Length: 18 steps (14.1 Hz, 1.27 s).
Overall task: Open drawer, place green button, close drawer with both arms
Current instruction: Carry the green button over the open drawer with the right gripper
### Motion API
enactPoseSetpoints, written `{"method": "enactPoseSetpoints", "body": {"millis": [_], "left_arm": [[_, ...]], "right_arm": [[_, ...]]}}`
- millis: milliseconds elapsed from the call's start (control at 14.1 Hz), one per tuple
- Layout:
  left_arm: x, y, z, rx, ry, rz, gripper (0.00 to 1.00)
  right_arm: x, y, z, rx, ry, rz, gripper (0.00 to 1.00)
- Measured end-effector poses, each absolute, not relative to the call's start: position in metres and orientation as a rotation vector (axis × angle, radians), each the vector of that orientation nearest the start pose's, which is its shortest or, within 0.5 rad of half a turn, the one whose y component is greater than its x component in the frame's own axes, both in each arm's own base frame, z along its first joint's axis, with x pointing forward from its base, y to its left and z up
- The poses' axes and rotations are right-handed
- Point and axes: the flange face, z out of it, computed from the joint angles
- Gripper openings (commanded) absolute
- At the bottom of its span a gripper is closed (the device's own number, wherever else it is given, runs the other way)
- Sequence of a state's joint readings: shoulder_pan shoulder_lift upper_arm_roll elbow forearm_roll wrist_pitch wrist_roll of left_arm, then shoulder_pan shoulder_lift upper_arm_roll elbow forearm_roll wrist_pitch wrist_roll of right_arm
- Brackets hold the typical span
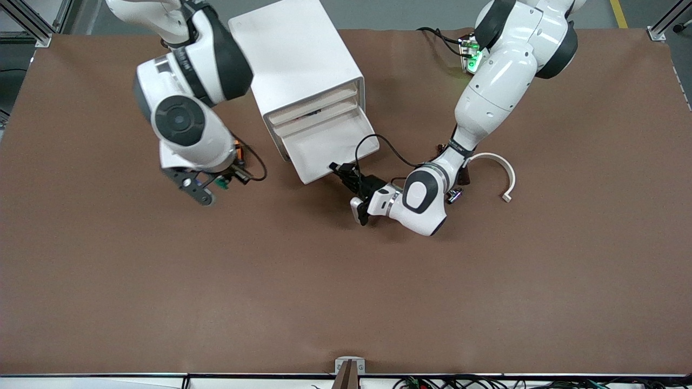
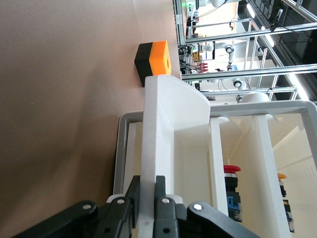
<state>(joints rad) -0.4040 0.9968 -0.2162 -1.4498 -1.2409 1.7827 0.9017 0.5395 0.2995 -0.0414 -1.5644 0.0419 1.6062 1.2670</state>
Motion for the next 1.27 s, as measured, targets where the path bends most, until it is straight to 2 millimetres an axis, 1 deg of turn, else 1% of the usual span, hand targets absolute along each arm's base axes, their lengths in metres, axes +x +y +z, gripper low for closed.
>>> {"method": "enactPoseSetpoints", "body": {"millis": [71,142,283,425,566,779,920,991,1133,1274], "left_arm": [[0.519,-0.435,0.115,1.681,-0.632,-0.424,1.00],[0.520,-0.423,0.110,1.682,-0.642,-0.448,1.00],[0.527,-0.405,0.107,1.685,-0.632,-0.467,1.00],[0.530,-0.397,0.107,1.707,-0.631,-0.486,1.00],[0.536,-0.390,0.111,1.748,-0.653,-0.510,1.00],[0.559,-0.367,0.124,1.844,-0.702,-0.530,1.00],[0.576,-0.350,0.136,1.922,-0.732,-0.541,1.00],[0.583,-0.344,0.143,1.964,-0.748,-0.549,1.00],[0.592,-0.336,0.156,2.039,-0.772,-0.564,1.00],[0.601,-0.325,0.166,2.115,-0.790,-0.576,1.00]], "right_arm": [[0.533,0.319,0.453,-3.006,1.353,0.332,0.21],[0.527,0.331,0.453,-2.950,1.452,0.347,0.21],[0.516,0.350,0.449,-2.867,1.598,0.332,0.21],[0.504,0.366,0.435,-2.774,1.711,0.319,0.22],[0.488,0.377,0.415,-2.662,1.809,0.345,0.22],[0.464,0.395,0.381,-2.577,1.865,0.307,0.21],[0.447,0.409,0.364,-2.547,1.877,0.280,0.21],[0.438,0.416,0.359,-2.543,1.873,0.280,0.21],[0.424,0.430,0.356,-2.518,1.874,0.328,0.21],[0.421,0.435,0.357,-2.494,1.873,0.350,0.21]]}}
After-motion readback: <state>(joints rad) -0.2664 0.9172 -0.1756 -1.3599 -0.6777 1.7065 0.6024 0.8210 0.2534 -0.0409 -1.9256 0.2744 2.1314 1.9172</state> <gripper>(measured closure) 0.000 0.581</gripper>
